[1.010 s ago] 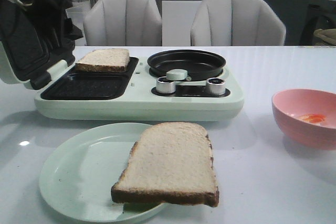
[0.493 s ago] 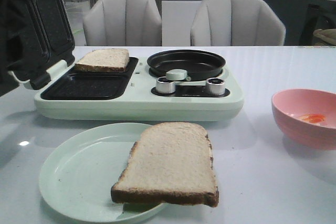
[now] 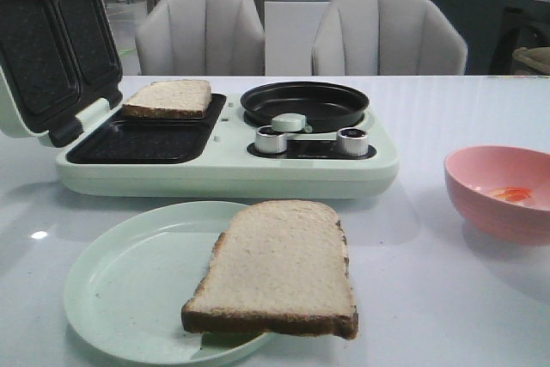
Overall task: Make breakfast with bread and shrimp
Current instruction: 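Withdraw the left gripper from the press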
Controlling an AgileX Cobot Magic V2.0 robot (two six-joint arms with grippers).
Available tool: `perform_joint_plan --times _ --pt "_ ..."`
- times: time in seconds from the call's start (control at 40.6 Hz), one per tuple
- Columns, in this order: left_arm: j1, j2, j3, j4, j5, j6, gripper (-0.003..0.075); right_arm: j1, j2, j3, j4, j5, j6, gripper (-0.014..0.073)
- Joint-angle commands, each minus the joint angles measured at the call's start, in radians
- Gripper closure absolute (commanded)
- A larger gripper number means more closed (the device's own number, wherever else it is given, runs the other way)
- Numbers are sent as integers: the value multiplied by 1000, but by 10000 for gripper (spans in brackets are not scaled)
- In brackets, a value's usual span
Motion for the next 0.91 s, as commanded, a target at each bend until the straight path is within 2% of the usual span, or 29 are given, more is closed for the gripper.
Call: perform_joint_plan --times 0.0,0.197,0.394,0.763,0.887 --pt "-5 -115 -35 -43 -80 4 284 -3 0 -29 0 -72 -2 48" --pt "-5 -309 -19 -80 -86 2 284 -3 0 -29 0 -72 -2 48" --pt "-5 -425 18 -80 -92 2 284 -3 0 -29 0 -74 -2 48" --pt "-5 -444 23 -80 -92 2 284 -3 1 -29 9 -109 -2 48" --pt "-5 -444 23 -80 -92 2 284 -3 3 -29 86 -109 -2 48"
